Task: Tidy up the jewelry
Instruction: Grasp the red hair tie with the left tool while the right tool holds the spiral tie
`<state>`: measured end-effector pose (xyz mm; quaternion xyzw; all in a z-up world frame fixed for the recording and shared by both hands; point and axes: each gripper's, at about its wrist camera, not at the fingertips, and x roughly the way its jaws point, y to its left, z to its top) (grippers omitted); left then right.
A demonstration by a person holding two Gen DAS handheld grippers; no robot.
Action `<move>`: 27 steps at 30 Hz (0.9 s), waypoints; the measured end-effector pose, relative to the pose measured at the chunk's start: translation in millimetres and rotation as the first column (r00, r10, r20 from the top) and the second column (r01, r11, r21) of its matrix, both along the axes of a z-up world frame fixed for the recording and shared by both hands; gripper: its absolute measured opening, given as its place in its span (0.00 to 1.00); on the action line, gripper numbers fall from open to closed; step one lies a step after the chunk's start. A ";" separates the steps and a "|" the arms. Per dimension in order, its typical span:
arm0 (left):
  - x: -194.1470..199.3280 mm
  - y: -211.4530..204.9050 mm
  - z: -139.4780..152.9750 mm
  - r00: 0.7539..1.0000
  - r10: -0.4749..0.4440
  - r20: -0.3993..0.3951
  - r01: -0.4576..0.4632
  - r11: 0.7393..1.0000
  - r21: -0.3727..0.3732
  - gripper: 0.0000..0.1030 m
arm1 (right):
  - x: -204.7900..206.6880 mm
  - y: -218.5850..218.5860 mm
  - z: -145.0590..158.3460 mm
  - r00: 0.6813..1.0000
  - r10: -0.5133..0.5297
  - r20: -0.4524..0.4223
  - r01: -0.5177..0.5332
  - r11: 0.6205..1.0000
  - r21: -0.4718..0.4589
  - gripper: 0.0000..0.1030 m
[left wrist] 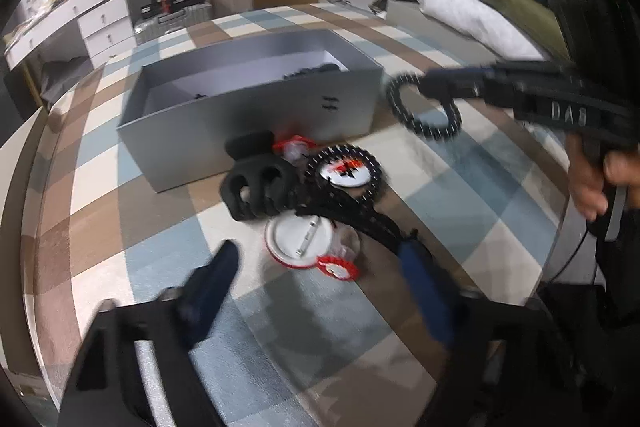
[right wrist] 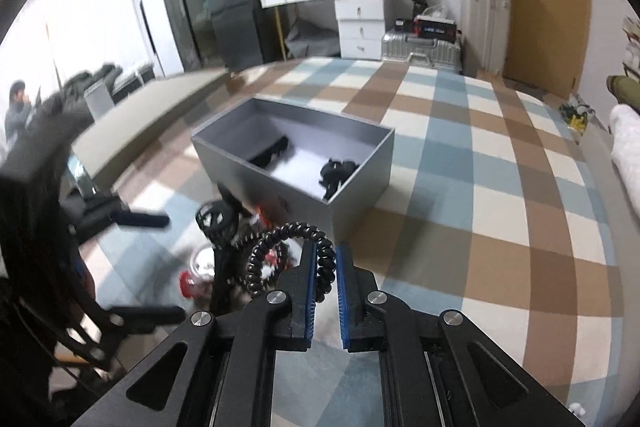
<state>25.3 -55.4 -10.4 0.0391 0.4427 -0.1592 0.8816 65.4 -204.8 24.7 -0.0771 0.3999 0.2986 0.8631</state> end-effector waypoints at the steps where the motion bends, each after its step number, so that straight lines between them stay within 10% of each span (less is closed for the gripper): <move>1: -0.2 -0.8 -1.7 1.000 -0.006 -0.006 0.006 1.000 0.002 0.55 | 0.2 -0.7 0.9 1.000 -0.003 0.001 0.003 1.000 0.002 0.08; 10: -3.6 -5.0 -4.1 0.999 -0.038 -0.007 0.038 0.999 0.013 0.15 | 1.3 0.2 -1.0 1.000 -0.001 -0.003 0.001 1.000 0.006 0.08; 27: -8.4 5.7 10.9 0.998 -0.035 0.059 0.036 0.999 -0.024 0.15 | -1.2 -2.2 4.1 1.000 -0.006 0.017 0.006 0.999 0.038 0.08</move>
